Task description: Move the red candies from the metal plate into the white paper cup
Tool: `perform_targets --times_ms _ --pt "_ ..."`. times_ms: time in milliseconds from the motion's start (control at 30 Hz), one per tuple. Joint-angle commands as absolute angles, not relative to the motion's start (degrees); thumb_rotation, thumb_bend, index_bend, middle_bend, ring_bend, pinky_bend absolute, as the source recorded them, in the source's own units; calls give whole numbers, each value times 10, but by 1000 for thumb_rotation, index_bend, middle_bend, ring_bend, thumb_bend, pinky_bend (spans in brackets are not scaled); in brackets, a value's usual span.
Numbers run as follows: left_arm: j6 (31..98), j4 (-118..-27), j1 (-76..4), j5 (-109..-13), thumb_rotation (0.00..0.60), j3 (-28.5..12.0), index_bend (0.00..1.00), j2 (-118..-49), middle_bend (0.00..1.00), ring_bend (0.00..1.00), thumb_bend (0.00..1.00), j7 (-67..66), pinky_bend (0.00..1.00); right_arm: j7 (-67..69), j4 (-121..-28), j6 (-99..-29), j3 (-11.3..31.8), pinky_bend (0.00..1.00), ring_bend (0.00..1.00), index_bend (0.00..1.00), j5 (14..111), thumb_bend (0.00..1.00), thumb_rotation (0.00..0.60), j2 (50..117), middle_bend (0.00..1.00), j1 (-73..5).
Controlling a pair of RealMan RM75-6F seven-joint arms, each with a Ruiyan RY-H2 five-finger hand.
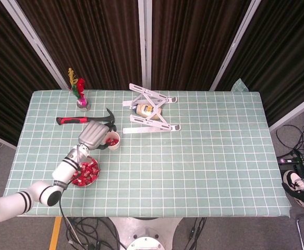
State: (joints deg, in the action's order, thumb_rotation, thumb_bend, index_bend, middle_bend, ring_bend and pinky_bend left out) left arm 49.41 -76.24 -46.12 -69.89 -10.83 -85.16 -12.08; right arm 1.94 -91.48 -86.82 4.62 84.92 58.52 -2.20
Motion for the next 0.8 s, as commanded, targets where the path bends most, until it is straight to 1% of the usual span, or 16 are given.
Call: perform_targets --times_ms 33,167,267,333,433,533,800 --pt "537 -804 -432 -710 600 -99 409 -820 482 945 280 -121 1000 19 -915 -869 46 421 147 84 851 101 600 585 285 -22" --pt "608 -862 -380 -745 600 -67 409 -782 479 944 232 -121 1000 19 -916 -870 46 421 147 84 853 101 600 584 285 -23" --pt "632 -881 -355 -773 600 -37 409 -769 479 944 211 -128 1000 19 -916 -868 46 421 147 84 855 101 600 585 285 -25" --pt "635 -884 -347 -787 600 -22 411 -767 479 943 208 -133 1000 18 -917 -868 46 421 147 84 857 101 600 585 285 -25" --pt "624 -880 -343 -805 600 0 416 -771 479 943 208 -143 1000 15 -920 -871 46 422 147 84 859 101 600 584 285 -25" --pt "598 -863 -346 -811 600 18 419 -784 479 943 209 -162 1000 13 -923 -872 45 422 147 84 860 101 600 583 285 -24" --pt "545 -827 -353 -773 600 17 419 -821 472 942 209 -188 1000 9 -926 -872 44 423 147 84 861 101 600 583 285 -24"
